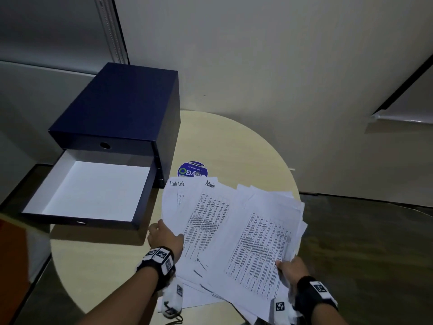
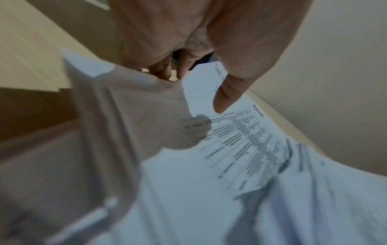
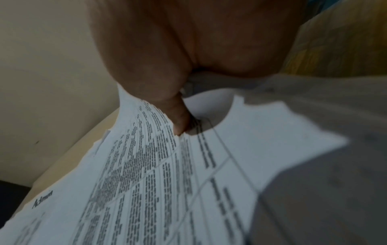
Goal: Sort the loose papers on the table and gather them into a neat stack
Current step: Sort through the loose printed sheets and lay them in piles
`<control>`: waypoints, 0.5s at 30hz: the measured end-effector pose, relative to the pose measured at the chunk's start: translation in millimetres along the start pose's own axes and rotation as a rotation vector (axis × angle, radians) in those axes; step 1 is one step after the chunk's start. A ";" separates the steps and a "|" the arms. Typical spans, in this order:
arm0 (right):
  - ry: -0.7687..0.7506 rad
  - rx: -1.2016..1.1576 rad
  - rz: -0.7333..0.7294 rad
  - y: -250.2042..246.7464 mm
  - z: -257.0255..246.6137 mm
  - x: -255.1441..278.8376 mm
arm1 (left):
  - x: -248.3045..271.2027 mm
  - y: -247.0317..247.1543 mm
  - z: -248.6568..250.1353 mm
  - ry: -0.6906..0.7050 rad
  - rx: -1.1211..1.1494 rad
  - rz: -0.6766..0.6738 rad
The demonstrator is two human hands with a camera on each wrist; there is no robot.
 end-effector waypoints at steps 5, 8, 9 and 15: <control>0.011 0.070 -0.015 6.5 0.3 -9.3 | 1.2 6.0 7.0 -0.218 0.219 -0.101; -0.008 0.097 -0.024 7.9 -2.4 -3.3 | 9.5 2.6 15.8 -0.086 0.176 -0.176; -0.007 0.091 -0.027 10.1 -2.3 -5.0 | 14.7 -0.1 22.9 0.027 0.103 -0.182; -0.025 0.140 -0.058 27.7 -4.0 -5.1 | 60.4 -52.6 94.5 0.679 -0.166 -0.014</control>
Point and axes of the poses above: each hand's wrist, its own x-axis away from the middle knuckle, its own y-axis out of the palm, z = x × y, the point moved 3 cm from there along -x, towards the middle knuckle, and after that the axes turned 11 degrees about x, right-handed, at the moved point
